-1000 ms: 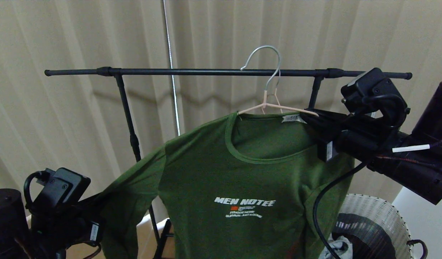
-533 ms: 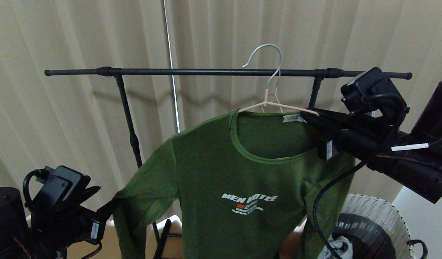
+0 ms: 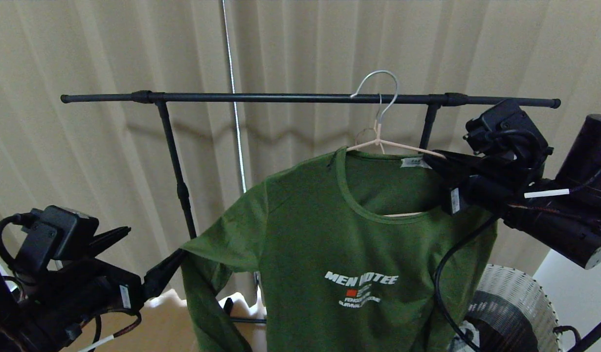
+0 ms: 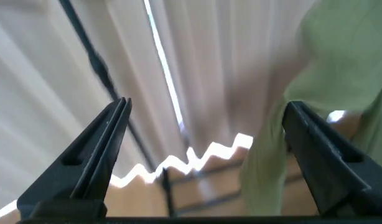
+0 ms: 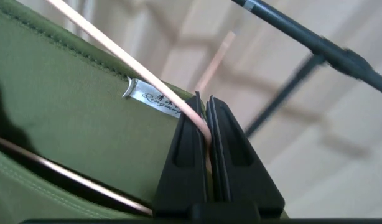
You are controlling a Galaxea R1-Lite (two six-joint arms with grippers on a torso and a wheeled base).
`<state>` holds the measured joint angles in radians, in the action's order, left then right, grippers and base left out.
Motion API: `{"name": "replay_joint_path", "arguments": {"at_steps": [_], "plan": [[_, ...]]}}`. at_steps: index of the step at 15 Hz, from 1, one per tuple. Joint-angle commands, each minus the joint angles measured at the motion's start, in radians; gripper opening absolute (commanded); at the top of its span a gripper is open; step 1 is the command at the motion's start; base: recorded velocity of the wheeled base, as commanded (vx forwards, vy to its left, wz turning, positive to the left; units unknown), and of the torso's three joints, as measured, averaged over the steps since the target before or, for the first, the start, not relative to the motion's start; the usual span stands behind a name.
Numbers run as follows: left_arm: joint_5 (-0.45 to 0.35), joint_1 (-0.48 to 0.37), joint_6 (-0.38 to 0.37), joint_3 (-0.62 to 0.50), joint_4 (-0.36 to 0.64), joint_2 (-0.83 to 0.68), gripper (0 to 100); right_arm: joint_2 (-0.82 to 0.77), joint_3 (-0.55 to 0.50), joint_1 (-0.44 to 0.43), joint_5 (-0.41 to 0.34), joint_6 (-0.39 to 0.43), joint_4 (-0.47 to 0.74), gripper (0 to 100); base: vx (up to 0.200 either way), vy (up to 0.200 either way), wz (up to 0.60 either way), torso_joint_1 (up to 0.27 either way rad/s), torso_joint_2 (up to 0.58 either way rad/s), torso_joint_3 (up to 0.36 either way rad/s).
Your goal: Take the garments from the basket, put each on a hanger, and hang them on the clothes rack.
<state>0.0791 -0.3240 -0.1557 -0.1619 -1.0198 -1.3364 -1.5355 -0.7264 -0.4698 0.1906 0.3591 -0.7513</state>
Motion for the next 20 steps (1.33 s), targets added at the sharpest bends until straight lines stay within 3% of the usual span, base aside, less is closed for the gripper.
{"name": "replay_joint_path", "arguments": {"at_steps": [1,5,12,17,20], "plan": [[-0.001,-0.004,0.035,-0.067,-0.003,0.008,100,-0.02,-0.001,0.016,0.021,0.007,0.0,0,0.0,0.0,0.0,0.0,0.0,0.0],[-0.073,0.002,0.039,-0.117,-0.003,0.013,100,-0.032,-0.007,0.02,0.069,0.027,0.0,0,0.0,0.0,0.0,0.0,0.0,0.0],[-0.094,-0.015,0.076,-0.119,-0.005,0.008,100,-0.038,-0.013,0.059,0.121,0.029,0.0,0,0.0,0.0,0.0,0.0,0.0,0.0],[-0.094,-0.024,0.062,-0.068,-0.102,0.005,100,-0.028,0.005,0.059,0.121,0.027,-0.005,0,0.0,0.0,0.0,0.0,0.0,0.0],[-0.096,-0.023,0.064,-0.073,-0.111,-0.006,100,-0.028,0.01,0.059,0.121,0.026,-0.008,0,0.0,0.0,0.0,0.0,0.0,0.0]]}}
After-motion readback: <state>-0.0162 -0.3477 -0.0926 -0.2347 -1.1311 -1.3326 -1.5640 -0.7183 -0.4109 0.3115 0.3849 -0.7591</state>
